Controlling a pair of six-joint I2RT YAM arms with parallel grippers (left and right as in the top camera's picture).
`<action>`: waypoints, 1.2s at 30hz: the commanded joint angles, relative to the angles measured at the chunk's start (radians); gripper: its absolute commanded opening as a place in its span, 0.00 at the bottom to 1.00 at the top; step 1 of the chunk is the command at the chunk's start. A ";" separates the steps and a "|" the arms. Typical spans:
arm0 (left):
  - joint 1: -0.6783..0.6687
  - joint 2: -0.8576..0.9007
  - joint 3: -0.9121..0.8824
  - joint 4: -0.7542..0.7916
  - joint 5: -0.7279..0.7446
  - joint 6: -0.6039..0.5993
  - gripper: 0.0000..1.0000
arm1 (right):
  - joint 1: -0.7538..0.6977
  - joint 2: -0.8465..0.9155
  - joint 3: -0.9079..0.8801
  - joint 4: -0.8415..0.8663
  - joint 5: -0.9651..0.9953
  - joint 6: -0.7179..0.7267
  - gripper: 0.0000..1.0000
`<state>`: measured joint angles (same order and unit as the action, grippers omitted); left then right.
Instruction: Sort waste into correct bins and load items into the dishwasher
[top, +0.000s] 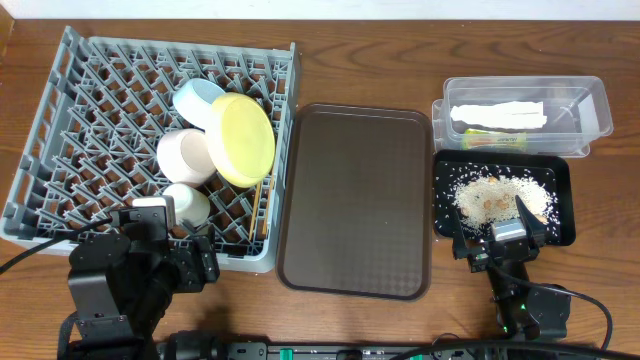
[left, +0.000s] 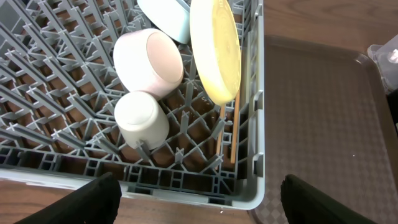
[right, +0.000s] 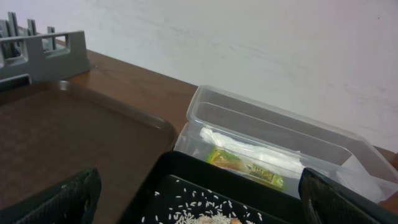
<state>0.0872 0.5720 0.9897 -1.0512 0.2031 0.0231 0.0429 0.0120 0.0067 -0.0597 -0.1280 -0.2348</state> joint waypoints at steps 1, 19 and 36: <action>0.002 -0.003 -0.004 -0.002 -0.003 0.006 0.85 | -0.005 -0.006 -0.001 -0.004 -0.011 0.013 0.99; 0.001 -0.008 -0.004 -0.002 -0.003 0.006 0.86 | -0.005 -0.006 -0.001 -0.004 -0.011 0.013 0.99; -0.052 -0.237 -0.339 0.241 -0.010 -0.011 0.86 | -0.005 -0.006 -0.001 -0.004 -0.011 0.013 0.99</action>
<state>0.0479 0.3912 0.7303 -0.8524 0.2028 0.0257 0.0429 0.0120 0.0067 -0.0597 -0.1284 -0.2348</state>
